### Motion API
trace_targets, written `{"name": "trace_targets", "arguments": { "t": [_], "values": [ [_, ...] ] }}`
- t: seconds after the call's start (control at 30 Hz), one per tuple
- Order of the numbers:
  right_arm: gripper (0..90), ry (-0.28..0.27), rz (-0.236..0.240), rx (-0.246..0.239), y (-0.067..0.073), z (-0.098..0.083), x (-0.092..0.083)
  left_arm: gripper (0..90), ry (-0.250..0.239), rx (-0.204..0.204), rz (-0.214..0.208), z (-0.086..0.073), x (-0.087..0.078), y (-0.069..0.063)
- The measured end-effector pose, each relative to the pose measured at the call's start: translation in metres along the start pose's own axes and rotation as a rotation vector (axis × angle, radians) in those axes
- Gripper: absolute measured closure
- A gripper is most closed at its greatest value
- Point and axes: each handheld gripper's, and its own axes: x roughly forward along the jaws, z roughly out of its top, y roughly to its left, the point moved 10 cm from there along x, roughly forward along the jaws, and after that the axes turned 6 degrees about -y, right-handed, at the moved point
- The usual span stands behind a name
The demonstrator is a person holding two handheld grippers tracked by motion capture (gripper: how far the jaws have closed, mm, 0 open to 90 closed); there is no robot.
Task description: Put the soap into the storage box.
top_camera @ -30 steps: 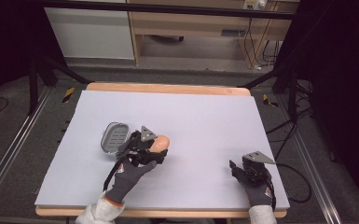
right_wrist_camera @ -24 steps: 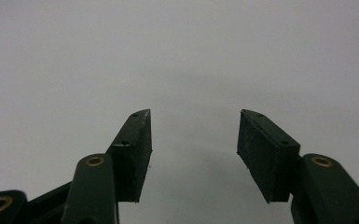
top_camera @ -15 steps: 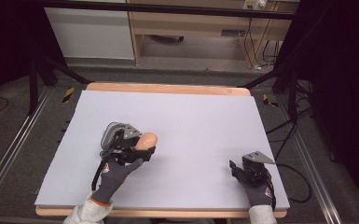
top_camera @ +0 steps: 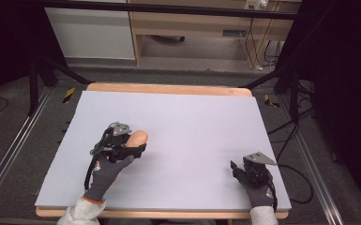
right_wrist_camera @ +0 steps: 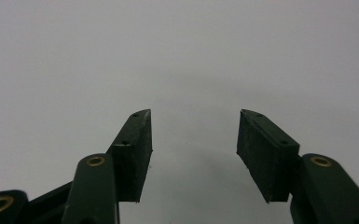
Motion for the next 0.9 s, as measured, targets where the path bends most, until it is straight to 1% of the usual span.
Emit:
{"name": "trace_targets", "arguments": {
  "t": [0.03, 0.07, 0.1, 0.23, 0.27, 0.33, 0.37, 0.4, 0.43, 0.47, 0.57, 0.6, 0.63, 0.67, 0.73, 0.77, 0.8, 0.83, 0.9],
  "values": [
    [45.1, 0.000, 0.001, 0.001, 0.000, 0.000, 0.000, 31.9, 0.000, -0.005, 0.007, 0.000, -0.001, 0.005],
    [45.1, 0.000, 0.001, 0.001, 0.000, 0.000, 0.000, 31.9, 0.000, -0.005, 0.007, 0.000, -0.001, 0.005],
    [45.2, 0.000, 0.004, -0.001, 0.001, 0.000, 0.000, 31.9, -0.001, -0.011, 0.012, 0.001, -0.002, 0.010],
    [45.2, 0.000, 0.006, 0.003, 0.002, 0.000, 0.000, 31.9, -0.015, -0.034, 0.023, 0.004, -0.005, 0.020],
    [45.2, 0.000, 0.006, 0.003, 0.002, 0.000, 0.000, 31.9, -0.015, -0.034, 0.023, 0.004, -0.005, 0.020],
    [45.2, 0.000, 0.006, 0.004, 0.002, 0.000, 0.001, 31.9, -0.017, -0.042, 0.030, 0.004, -0.007, 0.026],
    [45.2, 0.002, 0.004, 0.006, 0.002, 0.000, 0.001, 31.9, -0.017, -0.046, 0.039, 0.003, -0.007, 0.032],
    [45.2, 0.002, 0.004, 0.006, 0.002, 0.000, 0.001, 31.9, -0.017, -0.046, 0.039, 0.003, -0.007, 0.032],
    [45.3, 0.000, 0.006, 0.008, 0.002, 0.000, 0.001, 31.9, -0.018, -0.056, 0.044, 0.003, -0.008, 0.036],
    [45.3, -0.002, 0.007, 0.008, 0.002, 0.000, 0.001, 31.9, -0.020, -0.061, 0.046, 0.002, -0.007, 0.038],
    [45.4, -0.002, 0.006, 0.009, 0.002, 0.000, 0.001, 31.9, -0.017, -0.068, 0.058, 0.001, -0.008, 0.045],
    [45.4, -0.002, 0.008, 0.010, 0.002, 0.000, 0.001, 31.9, -0.017, -0.068, 0.058, 0.001, -0.008, 0.045],
    [45.4, 0.000, 0.007, 0.008, 0.002, 0.000, 0.001, 31.9, -0.019, -0.075, 0.065, 0.001, -0.008, 0.048],
    [45.4, 0.000, 0.007, 0.008, 0.002, 0.000, 0.001, 31.9, -0.019, -0.075, 0.065, 0.001, -0.008, 0.048],
    [45.5, 0.000, 0.008, 0.005, 0.003, 0.000, 0.001, 31.9, -0.020, -0.083, 0.077, 0.000, -0.008, 0.054],
    [45.5, 0.000, 0.008, 0.005, 0.003, 0.000, 0.001, 31.9, -0.020, -0.083, 0.077, 0.000, -0.008, 0.054],
    [45.6, -0.001, 0.008, 0.007, 0.003, 0.000, 0.001, 31.9, -0.023, -0.091, 0.088, 0.000, -0.007, 0.058],
    [45.6, 0.001, 0.006, 0.003, 0.002, 0.000, 0.001, 31.9, -0.023, -0.091, 0.088, 0.000, -0.007, 0.058],
    [45.6, 0.003, 0.006, 0.004, 0.002, -0.001, 0.002, 31.9, -0.015, -0.091, 0.097, -0.002, -0.005, 0.063]
  ]
}}
